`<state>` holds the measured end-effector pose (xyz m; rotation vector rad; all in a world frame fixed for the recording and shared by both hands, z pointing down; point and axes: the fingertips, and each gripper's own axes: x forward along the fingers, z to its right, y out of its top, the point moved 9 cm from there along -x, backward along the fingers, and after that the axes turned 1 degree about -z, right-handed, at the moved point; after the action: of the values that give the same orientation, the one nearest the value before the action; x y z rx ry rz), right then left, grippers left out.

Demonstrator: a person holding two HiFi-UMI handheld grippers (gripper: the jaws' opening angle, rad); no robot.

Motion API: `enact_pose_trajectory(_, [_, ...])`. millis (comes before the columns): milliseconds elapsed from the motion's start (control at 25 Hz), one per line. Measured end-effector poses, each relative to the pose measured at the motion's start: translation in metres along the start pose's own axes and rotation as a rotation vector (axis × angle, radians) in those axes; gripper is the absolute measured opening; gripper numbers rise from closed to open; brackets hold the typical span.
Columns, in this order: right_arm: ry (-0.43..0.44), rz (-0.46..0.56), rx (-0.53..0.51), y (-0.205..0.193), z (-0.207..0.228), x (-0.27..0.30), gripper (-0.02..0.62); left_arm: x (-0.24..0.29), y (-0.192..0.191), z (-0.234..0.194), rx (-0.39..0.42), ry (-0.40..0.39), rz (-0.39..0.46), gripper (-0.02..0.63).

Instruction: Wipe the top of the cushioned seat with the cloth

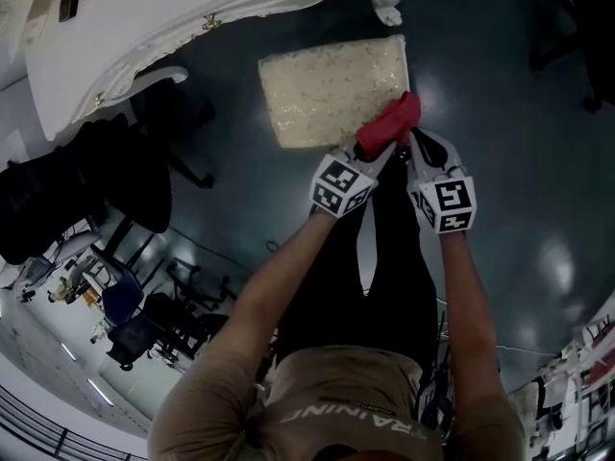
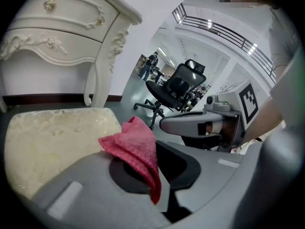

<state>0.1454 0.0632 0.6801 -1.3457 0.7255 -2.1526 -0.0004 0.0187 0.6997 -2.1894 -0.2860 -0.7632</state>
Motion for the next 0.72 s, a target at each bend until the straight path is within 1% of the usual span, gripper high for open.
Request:
enact_pose_trajectory(160, [0.023, -0.015, -0.028, -0.004, -0.036, 0.009, 0.002, -0.044, -0.013, -0.020, -0.031, 0.054, 0.057, 0.038])
enact_pose_trajectory(400, [0.061, -0.028, -0.057, -0.010, -0.090, 0.027, 0.002, -0.112, -0.041, -0.054, -0.103, 0.174, 0.133, 0.038])
enact_pose_trajectory(720, [0.092, -0.052, -0.091, -0.009, -0.164, 0.055, 0.002, -0.204, -0.085, -0.098, -0.165, 0.288, 0.190, 0.038])
